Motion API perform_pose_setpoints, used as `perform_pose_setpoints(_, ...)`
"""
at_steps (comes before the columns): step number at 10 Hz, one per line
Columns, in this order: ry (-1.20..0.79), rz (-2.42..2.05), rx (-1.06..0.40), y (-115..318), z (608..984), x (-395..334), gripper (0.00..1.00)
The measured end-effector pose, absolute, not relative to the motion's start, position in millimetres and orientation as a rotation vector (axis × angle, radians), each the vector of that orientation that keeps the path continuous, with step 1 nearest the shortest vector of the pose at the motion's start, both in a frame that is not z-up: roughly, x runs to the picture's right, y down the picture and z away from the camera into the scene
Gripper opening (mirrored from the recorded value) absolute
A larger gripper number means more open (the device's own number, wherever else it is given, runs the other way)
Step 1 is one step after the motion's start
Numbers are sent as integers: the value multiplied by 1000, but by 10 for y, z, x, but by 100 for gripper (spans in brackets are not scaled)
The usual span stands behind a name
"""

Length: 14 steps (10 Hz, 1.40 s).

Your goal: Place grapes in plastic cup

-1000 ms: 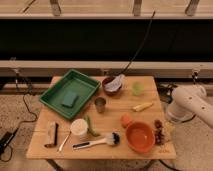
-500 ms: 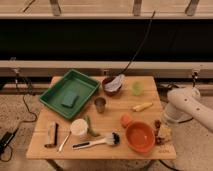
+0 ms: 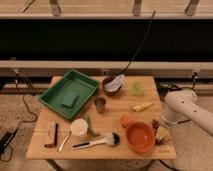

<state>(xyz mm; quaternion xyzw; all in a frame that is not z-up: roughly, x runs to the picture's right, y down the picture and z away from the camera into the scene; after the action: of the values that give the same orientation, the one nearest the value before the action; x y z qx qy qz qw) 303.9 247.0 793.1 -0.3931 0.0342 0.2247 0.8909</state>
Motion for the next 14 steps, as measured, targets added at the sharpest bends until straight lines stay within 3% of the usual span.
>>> perform_pose_setpoints(5, 66, 439, -791, 2366, 7881, 3072, 1)
perform_pose_setpoints(14, 53, 297, -718, 1579, 8129, 3098, 0)
